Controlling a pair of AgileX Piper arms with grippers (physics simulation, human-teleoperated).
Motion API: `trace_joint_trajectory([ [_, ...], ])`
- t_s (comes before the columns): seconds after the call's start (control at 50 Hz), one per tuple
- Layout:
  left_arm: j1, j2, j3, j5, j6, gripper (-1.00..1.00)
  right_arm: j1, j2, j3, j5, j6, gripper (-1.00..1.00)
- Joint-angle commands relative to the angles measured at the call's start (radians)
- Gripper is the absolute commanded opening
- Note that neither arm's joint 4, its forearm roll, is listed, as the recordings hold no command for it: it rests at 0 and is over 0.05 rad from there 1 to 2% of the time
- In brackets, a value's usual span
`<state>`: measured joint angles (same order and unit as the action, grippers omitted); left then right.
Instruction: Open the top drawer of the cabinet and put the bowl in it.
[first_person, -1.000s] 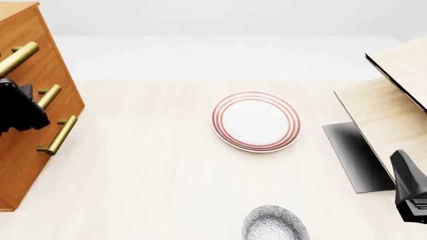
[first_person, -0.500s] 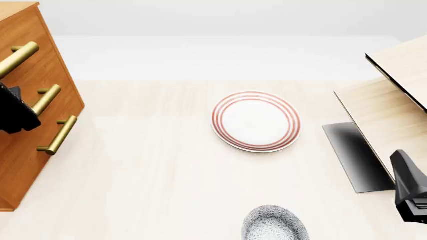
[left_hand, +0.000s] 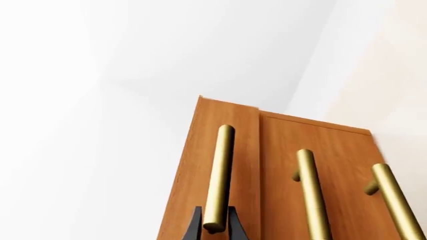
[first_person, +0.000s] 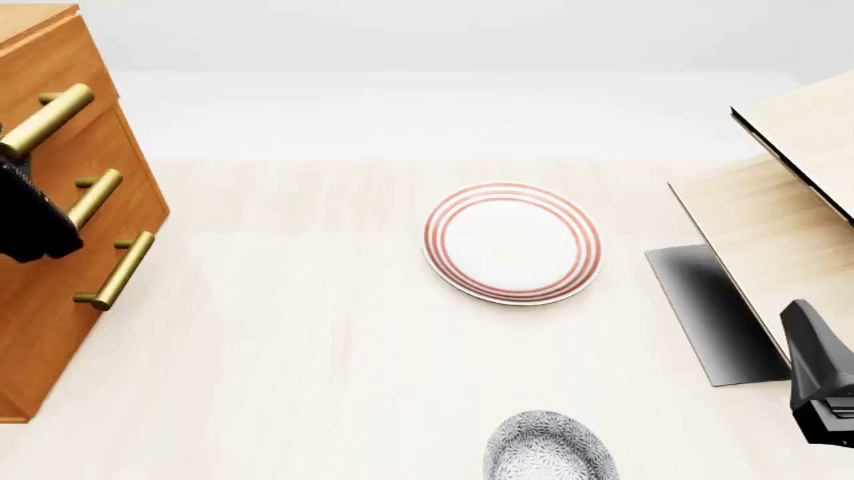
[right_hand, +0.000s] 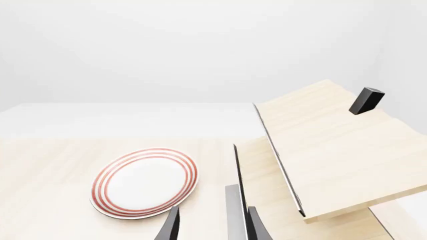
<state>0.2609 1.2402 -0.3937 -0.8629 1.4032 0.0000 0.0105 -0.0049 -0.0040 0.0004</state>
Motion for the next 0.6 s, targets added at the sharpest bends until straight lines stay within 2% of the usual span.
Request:
trace_joint_trajectory([
  [0.02,-0.032,-0.073,0.018,0.049,0.022,-1.00,0.000,-0.002,0.001,0.001,0.000,1.00],
  [0.28,-0.068,-0.129,0.003,0.108,0.031,-1.00,0.000,-0.002,0.001,0.001,0.000,1.00],
  [0.6,-0.139,-0.098,-0.009,0.093,0.068,-1.00,0.000,-0.002,0.001,0.001,0.000,1.00],
])
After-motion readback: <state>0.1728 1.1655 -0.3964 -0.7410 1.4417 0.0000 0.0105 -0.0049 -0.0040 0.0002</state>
